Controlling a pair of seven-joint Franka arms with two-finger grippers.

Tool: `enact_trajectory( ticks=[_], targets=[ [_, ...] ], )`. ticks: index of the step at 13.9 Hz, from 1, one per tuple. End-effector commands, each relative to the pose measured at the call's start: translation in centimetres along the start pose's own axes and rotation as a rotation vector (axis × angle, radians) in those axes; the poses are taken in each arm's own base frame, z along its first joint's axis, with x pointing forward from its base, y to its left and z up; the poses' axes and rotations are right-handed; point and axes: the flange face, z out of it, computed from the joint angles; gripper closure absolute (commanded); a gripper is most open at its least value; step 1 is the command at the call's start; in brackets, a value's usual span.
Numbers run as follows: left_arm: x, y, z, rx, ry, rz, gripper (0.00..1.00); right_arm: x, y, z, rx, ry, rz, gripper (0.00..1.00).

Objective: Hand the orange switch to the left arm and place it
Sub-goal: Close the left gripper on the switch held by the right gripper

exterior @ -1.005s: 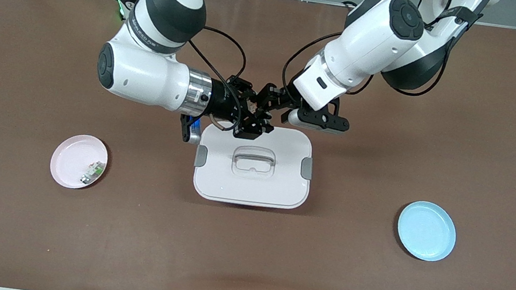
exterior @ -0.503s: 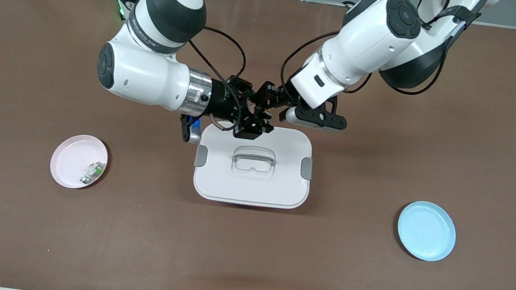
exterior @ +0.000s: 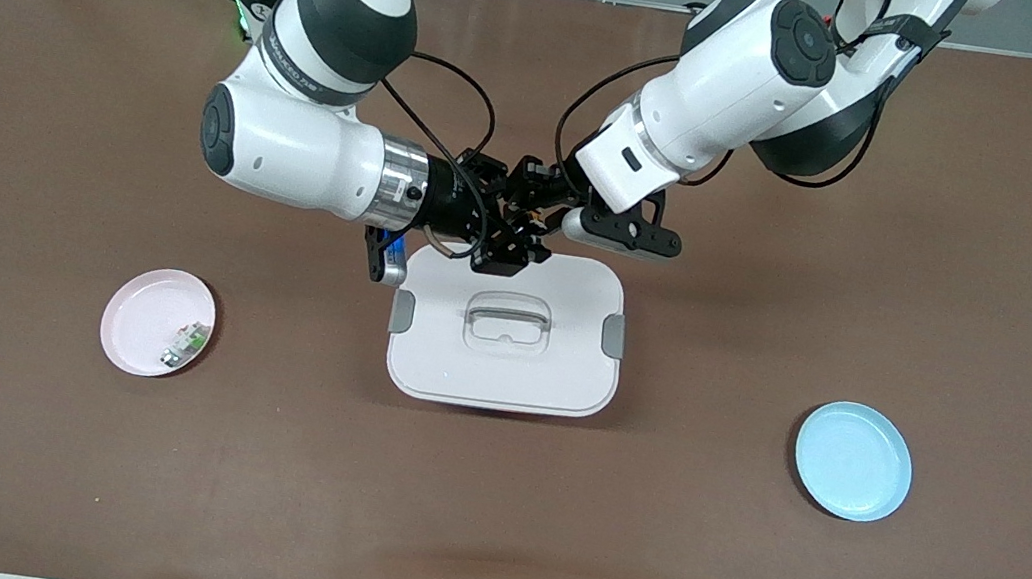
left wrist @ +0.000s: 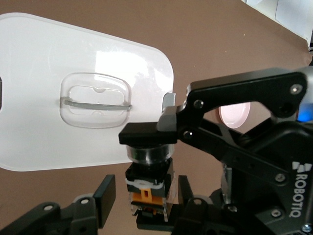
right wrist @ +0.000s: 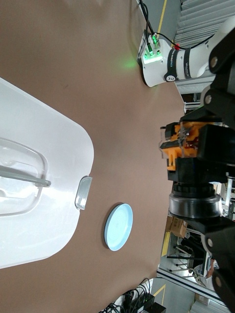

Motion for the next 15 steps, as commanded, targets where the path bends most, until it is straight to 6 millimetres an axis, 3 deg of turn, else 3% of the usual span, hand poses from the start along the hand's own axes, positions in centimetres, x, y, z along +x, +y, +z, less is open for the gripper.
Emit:
enact_trajectory(
  ticks=[1, 3, 6, 8, 10, 12, 13, 15],
  targets=[
    [-0.21, 0.06, -0.1, -0.02, 0.004, 0.009, 0.54, -0.56, 0.23, -0.23, 0.005, 0.015, 0.005, 0.84],
    [-0.24, 0.09, -0.18, -0.02, 0.004, 0.013, 0.75, -0.56, 0.23, -0.23, 0.005, 0.015, 0.004, 0.84],
    [-0.17, 0.04, -0.22, -0.02, 0.005, 0.015, 0.97, -0.56, 0.24, -0.22, 0.004, 0.015, 0.003, 0.84],
    [-0.1, 0.07, -0.4, -0.022, 0.007, 0.015, 1.0, -0.47, 0.21, -0.29, 0.005, 0.018, 0.001, 0.84],
    [-0.03, 0.01, -0.44, -0.022, 0.008, 0.013, 1.0, -0.48, 0.23, -0.28, 0.003, 0.018, 0.001, 0.77],
    [0.08, -0.03, -0.64, -0.022, 0.01, 0.01, 1.0, -0.47, 0.23, -0.28, 0.003, 0.019, -0.003, 0.65],
    [0.23, -0.14, -0.9, -0.021, 0.012, 0.008, 1.0, -0.47, 0.25, -0.26, 0.001, 0.019, -0.003, 0.46],
    [0.25, -0.18, -1.0, -0.019, 0.012, 0.007, 1.0, -0.47, 0.25, -0.26, 0.001, 0.019, -0.001, 0.18]
  ],
)
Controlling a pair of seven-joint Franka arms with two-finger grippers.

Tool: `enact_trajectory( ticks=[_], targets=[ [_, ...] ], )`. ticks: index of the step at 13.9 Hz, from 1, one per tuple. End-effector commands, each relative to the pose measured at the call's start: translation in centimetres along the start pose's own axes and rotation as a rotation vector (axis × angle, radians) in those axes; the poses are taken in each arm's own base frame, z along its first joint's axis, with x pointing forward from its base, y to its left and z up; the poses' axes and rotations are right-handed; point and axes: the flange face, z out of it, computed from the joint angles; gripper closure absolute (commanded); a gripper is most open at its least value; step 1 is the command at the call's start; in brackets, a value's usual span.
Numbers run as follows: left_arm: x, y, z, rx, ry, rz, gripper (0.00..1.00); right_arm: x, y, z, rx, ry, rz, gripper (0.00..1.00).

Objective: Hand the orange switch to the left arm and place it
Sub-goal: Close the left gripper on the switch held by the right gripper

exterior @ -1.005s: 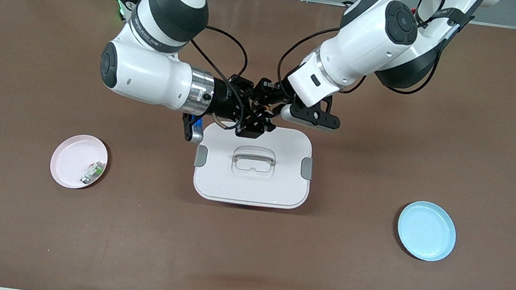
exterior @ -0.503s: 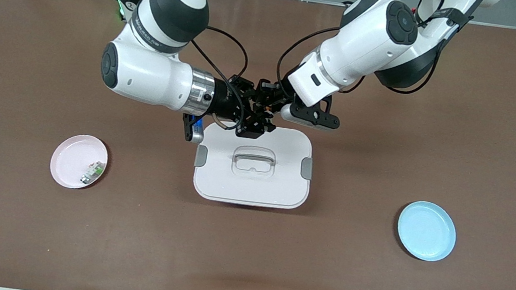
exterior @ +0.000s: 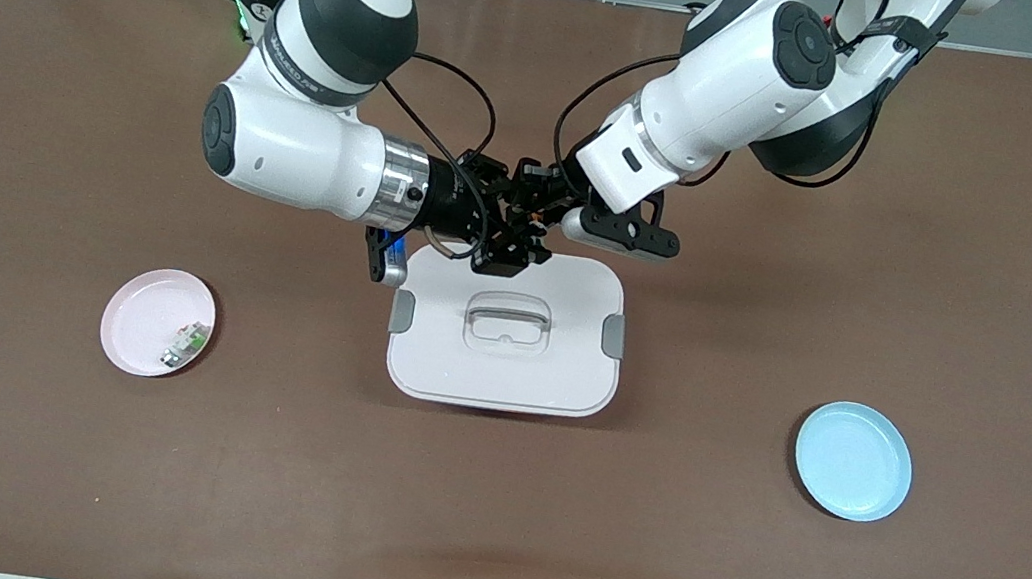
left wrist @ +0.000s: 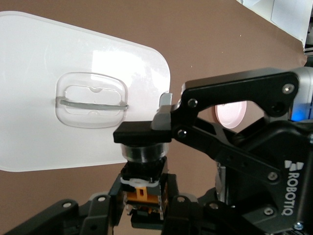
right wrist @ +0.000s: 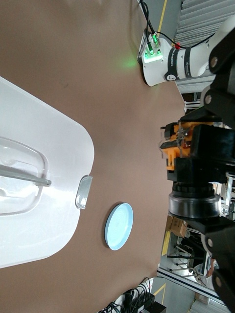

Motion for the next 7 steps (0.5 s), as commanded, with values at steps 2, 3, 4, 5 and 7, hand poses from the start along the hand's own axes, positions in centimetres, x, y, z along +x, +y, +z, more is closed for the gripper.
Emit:
enact_trajectory(
  ticks=[2, 3, 4, 5, 7],
  targets=[
    [0.29, -0.3, -0.99, -0.004, 0.009, 0.008, 1.0, -0.43, 0.27, -0.4, -0.004, 0.018, 0.0, 0.01],
    [0.28, -0.23, -1.12, -0.001, 0.013, 0.014, 1.0, -0.36, 0.23, -0.47, -0.002, 0.018, 0.001, 0.0],
    [0.27, -0.29, -1.06, 0.003, 0.014, 0.015, 1.0, -0.36, 0.23, -0.48, -0.002, 0.018, 0.001, 0.0],
    [0.26, -0.3, -1.04, 0.005, 0.013, 0.016, 1.0, -0.27, 0.2, -0.55, -0.002, 0.021, -0.001, 0.0],
    [0.38, -0.54, -1.04, 0.012, 0.007, 0.012, 1.0, 0.1, 0.0, -1.02, 0.004, 0.024, 0.001, 0.0]
  ],
)
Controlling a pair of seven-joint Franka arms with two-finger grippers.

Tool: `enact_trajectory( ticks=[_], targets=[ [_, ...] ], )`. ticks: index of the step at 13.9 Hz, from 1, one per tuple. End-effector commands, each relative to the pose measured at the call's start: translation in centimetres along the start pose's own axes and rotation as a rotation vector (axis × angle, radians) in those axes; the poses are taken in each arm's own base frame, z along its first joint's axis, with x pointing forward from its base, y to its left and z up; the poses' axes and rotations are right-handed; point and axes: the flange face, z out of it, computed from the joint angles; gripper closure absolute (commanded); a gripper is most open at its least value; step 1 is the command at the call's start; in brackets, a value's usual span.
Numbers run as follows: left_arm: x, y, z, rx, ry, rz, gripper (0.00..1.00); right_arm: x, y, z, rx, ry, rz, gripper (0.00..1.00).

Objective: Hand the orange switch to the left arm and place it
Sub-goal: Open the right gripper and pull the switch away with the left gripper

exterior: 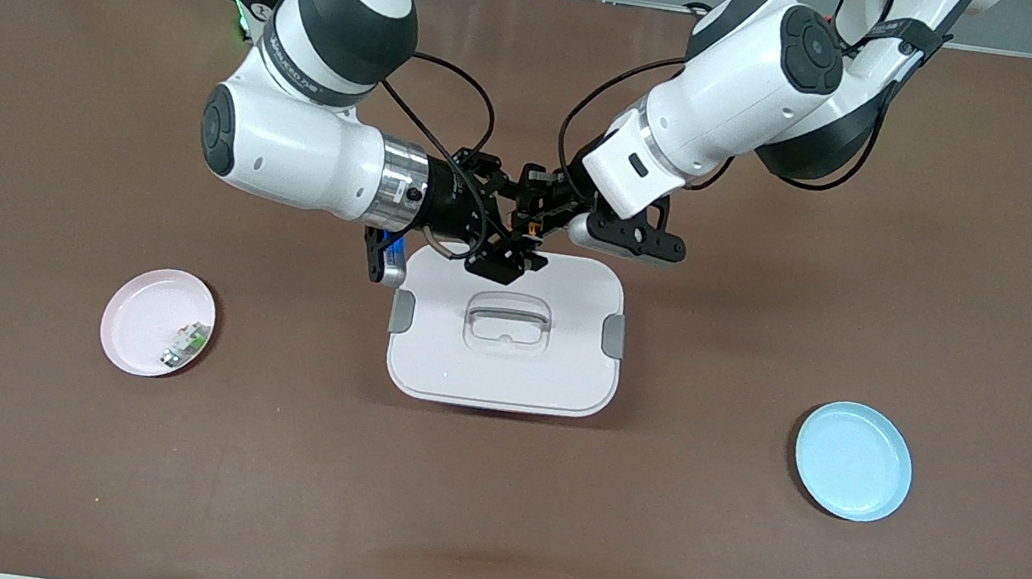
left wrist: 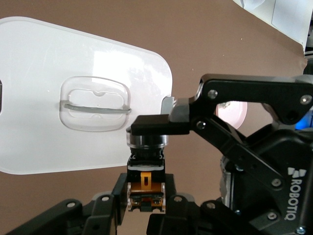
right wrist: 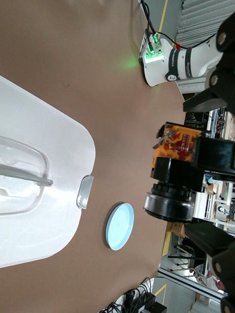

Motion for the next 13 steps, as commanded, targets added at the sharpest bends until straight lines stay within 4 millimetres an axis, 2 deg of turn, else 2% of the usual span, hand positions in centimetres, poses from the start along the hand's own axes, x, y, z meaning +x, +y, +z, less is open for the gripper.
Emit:
enact_trajectory(
  ticks=[1, 6, 8, 10, 13],
  targets=[
    [-0.1, -0.3, -0.9, 0.022, -0.009, 0.017, 1.0, 0.1, 0.0, -1.1, 0.006, 0.019, 0.001, 0.0],
    [1.6, -3.1, -2.9, 0.113, -0.03, 0.034, 1.0, 1.8, -0.2, -3.2, -0.015, 0.025, -0.029, 0.0],
    [3.2, -5.2, -4.3, 0.14, -0.039, 0.026, 1.0, 2.8, -0.2, -4.2, -0.039, 0.019, -0.042, 0.0],
    [4.8, -7.4, -5.5, 0.189, -0.023, 0.017, 1.0, 4.1, 0.0, -5.9, -0.073, 0.033, -0.101, 0.0],
    [7.6, -10.9, -6.9, 0.272, 0.024, 0.036, 1.0, 6.5, 1.0, -9.5, -0.161, 0.075, -0.265, 0.0]
  ],
)
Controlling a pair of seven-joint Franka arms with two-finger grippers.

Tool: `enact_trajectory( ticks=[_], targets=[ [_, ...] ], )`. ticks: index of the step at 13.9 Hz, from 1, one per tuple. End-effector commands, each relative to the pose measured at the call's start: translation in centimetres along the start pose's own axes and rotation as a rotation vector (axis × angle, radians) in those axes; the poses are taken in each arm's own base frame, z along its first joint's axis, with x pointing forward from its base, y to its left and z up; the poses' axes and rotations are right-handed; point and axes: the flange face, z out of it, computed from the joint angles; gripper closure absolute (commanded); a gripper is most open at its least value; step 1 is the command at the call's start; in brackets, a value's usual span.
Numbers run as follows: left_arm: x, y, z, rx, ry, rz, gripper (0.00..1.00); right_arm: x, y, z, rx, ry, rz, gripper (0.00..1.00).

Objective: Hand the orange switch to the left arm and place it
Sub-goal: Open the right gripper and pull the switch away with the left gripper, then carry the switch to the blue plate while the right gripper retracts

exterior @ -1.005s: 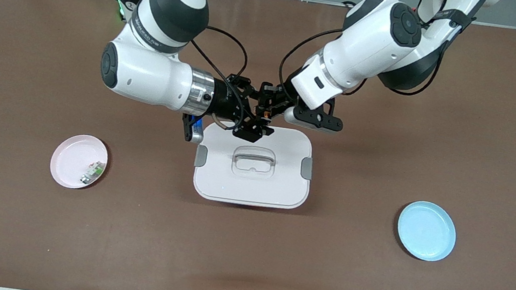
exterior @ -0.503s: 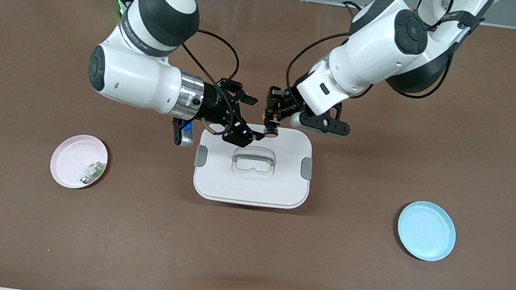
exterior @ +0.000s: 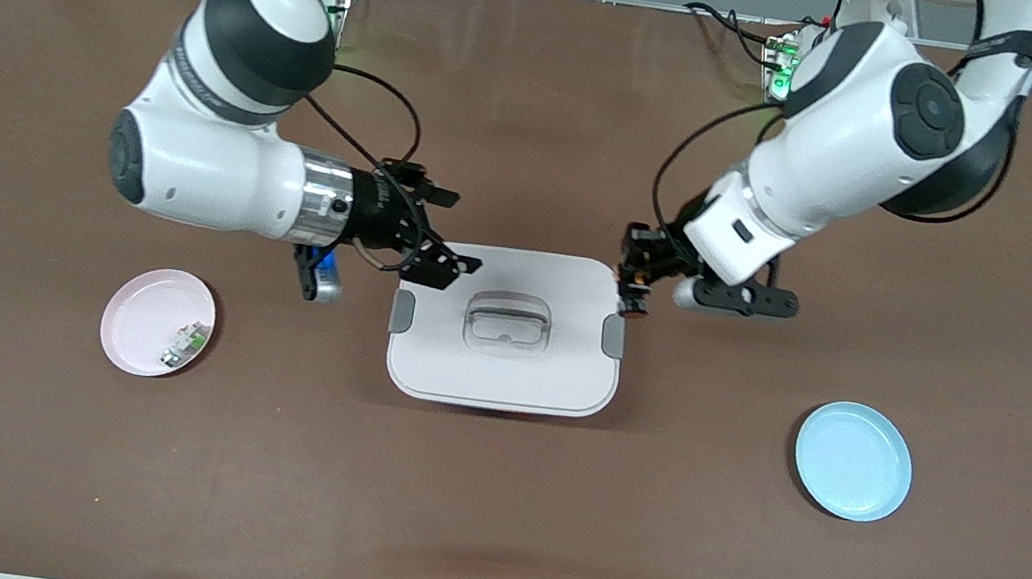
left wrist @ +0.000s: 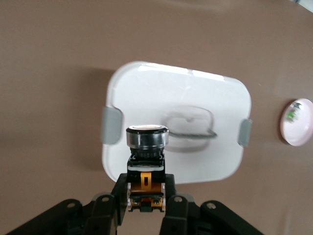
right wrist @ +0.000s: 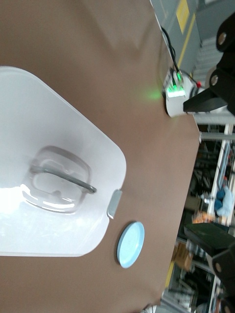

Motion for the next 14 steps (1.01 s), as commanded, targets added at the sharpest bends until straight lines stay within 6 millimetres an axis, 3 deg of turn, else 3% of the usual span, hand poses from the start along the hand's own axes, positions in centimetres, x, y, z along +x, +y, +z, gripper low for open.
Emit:
enact_trajectory(
  ticks=[1, 6, 8, 11, 14],
  targets=[
    [2.0, -3.4, -0.9, 0.067, 0.03, 0.054, 1.0, 1.2, 2.0, -3.6, -0.076, 0.063, -0.173, 0.0],
    [7.0, -13.0, 0.5, 0.132, -0.013, 0.247, 1.0, 1.3, 4.7, -6.7, -0.276, 0.286, -0.501, 0.0],
    [8.7, -16.9, 1.4, 0.19, -0.033, 0.332, 1.0, 2.9, 6.1, -8.3, -0.322, 0.319, -0.6, 0.0],
    [10.4, -20.9, 3.6, 0.273, -0.069, 0.434, 1.0, 6.0, 8.9, -10.6, -0.401, 0.378, -0.724, 0.0],
    [11.6, -23.1, 6.9, 0.361, -0.089, 0.539, 1.0, 9.4, 12.3, -12.4, -0.419, 0.431, -0.828, 0.0]
  ],
)
